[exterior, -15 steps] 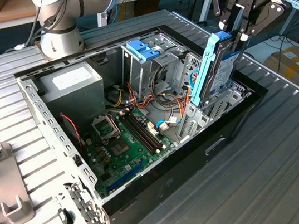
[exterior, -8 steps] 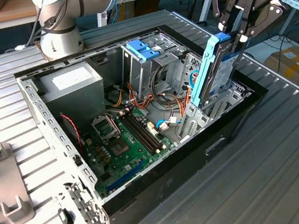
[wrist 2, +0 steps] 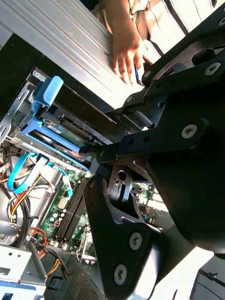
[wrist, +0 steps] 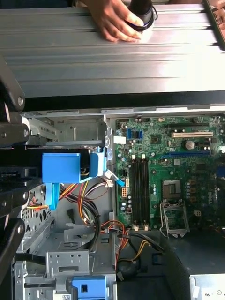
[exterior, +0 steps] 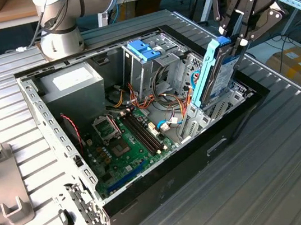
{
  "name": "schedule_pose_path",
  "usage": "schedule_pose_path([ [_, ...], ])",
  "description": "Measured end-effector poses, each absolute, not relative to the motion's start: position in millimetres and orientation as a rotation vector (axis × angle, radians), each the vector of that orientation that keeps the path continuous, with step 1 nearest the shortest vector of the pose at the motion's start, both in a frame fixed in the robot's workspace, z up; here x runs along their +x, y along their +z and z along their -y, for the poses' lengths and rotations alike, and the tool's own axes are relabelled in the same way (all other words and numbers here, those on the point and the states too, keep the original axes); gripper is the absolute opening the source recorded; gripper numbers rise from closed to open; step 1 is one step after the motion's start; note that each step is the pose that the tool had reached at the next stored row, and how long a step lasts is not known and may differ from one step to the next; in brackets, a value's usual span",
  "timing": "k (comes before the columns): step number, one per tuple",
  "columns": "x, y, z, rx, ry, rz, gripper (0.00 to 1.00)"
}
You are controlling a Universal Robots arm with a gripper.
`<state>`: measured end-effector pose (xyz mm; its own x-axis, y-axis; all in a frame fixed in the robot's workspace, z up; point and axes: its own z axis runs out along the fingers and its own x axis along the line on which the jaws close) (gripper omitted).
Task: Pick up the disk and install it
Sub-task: 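Insert the disk into the insertion slot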
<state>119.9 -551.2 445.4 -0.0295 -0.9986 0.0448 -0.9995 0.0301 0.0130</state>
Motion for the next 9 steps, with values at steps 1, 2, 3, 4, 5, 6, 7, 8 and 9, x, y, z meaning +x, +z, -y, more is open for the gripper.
schedule_pose_path([
  [1, 120, 442, 551, 2.159, 0.034, 2.225, 0.35],
  [2, 120, 439, 551, 2.159, 0.034, 2.225, 0.35],
  [3, 120, 437, 551, 2.159, 0.034, 2.225, 0.35],
  [4, 120, 435, 551, 2.159, 0.034, 2.225, 0.35],
  [5, 120, 433, 551, 2.159, 0.034, 2.225, 0.35],
  [6, 120, 431, 551, 2.159, 0.034, 2.224, 0.35],
  [7, 120, 428, 551, 2.159, 0.034, 2.225, 0.35],
  [8, 120, 425, 551, 2.159, 0.034, 2.225, 0.35],
  [9, 120, 423, 551, 2.159, 0.034, 2.224, 0.35],
])
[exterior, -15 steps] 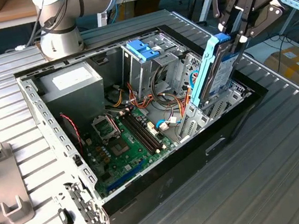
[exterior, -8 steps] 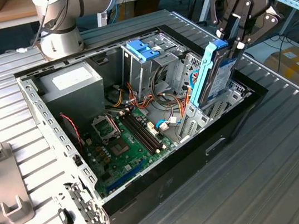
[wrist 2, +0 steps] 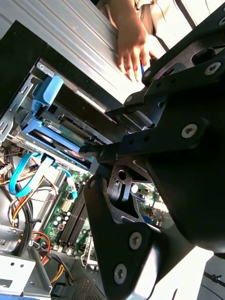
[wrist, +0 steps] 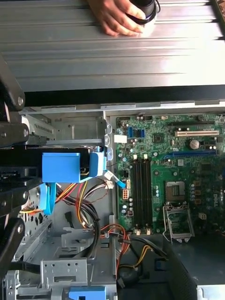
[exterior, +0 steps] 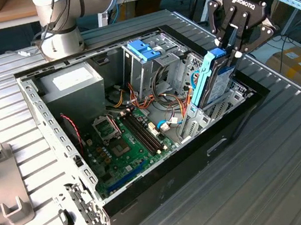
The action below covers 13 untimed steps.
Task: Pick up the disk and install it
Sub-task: 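Insert the disk into the insertion slot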
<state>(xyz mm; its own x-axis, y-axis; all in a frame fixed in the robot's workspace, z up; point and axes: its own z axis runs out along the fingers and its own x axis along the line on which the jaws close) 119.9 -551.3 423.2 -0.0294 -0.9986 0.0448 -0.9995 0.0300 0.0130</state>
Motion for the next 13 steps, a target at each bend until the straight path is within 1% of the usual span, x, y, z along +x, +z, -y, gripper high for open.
schedule_pose_path([
  [6, 120, 408, 552, 2.16, 0.034, 2.224, 0.35],
  [13, 120, 405, 552, 2.16, 0.033, 2.224, 0.35],
])
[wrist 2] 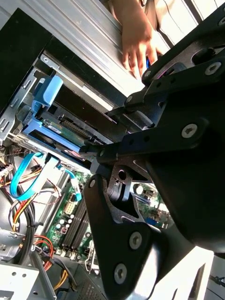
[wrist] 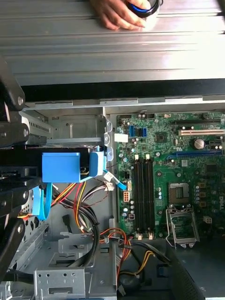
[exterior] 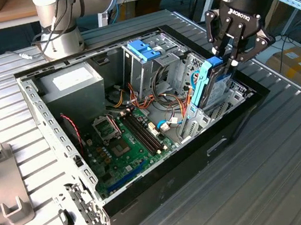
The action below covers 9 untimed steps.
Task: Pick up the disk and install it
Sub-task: 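Insert the disk into the insertion slot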
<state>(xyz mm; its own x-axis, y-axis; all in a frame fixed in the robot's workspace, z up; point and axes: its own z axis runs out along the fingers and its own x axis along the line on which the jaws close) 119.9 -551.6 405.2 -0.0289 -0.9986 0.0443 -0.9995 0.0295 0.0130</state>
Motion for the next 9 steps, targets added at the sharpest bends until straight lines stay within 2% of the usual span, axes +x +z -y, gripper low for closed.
schedule_pose_path([
  [9, 120, 383, 552, 2.16, 0.034, 2.224, 0.35],
])
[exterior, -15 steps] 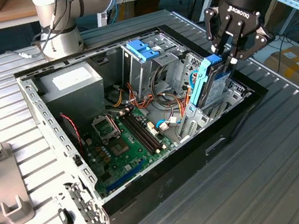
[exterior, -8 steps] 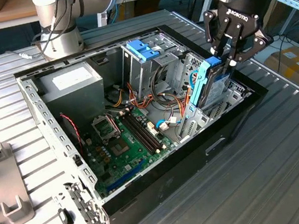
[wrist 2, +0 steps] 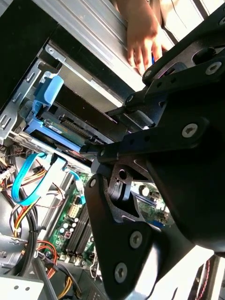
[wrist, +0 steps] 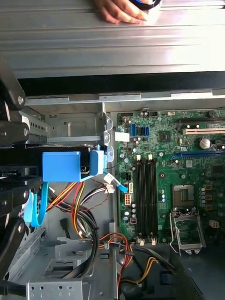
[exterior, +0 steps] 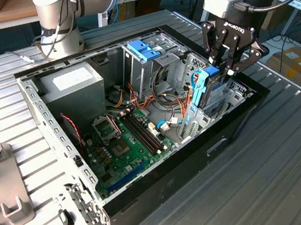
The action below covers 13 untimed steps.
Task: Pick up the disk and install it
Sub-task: 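Insert the disk into the insertion slot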
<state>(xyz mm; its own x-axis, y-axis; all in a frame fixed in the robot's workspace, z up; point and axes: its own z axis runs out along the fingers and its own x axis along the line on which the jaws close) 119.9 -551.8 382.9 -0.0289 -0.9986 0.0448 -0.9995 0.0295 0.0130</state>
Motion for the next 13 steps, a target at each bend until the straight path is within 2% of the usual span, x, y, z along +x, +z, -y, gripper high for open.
schedule_pose_path([
  [9, 120, 362, 552, 2.16, 0.034, 2.224, 0.35],
  [13, 120, 361, 552, 2.16, 0.034, 2.224, 0.35],
])
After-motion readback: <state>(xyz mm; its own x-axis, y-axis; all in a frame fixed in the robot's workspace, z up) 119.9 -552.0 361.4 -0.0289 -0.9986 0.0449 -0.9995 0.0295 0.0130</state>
